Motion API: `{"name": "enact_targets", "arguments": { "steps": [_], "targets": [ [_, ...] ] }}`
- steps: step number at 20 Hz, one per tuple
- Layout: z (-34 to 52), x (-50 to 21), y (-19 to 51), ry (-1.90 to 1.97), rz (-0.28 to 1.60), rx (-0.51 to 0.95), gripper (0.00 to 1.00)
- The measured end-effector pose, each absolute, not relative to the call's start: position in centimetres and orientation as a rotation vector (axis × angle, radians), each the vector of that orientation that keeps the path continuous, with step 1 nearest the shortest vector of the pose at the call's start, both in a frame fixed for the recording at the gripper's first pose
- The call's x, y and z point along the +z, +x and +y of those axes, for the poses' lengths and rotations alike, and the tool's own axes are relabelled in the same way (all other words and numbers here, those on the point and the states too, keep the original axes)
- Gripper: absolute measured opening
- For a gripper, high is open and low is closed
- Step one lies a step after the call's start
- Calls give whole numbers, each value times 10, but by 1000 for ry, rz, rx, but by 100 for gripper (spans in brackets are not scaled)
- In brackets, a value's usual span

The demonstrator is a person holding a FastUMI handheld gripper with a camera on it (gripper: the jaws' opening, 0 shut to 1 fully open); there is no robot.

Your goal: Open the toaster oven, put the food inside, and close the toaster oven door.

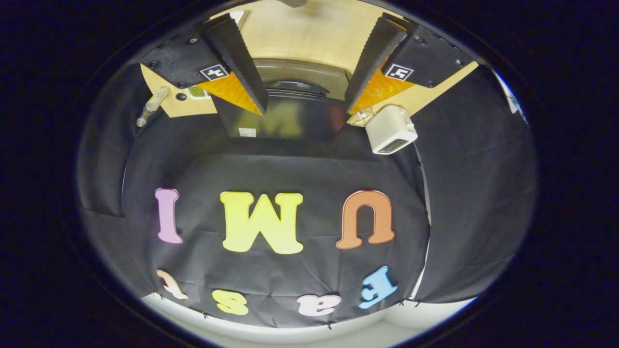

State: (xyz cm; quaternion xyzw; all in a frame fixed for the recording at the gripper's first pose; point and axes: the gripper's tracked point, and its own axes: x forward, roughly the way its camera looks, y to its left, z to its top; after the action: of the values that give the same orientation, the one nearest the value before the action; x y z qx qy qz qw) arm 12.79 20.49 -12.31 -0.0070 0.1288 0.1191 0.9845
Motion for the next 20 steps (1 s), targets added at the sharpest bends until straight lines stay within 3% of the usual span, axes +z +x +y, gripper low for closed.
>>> {"name": "enact_targets", "arguments": {
  "steps": [11,20],
  "targets": [
    [167,-5,50,2,27,182,100],
    [122,16,-3,16,-22,75,100]
  ]
}}
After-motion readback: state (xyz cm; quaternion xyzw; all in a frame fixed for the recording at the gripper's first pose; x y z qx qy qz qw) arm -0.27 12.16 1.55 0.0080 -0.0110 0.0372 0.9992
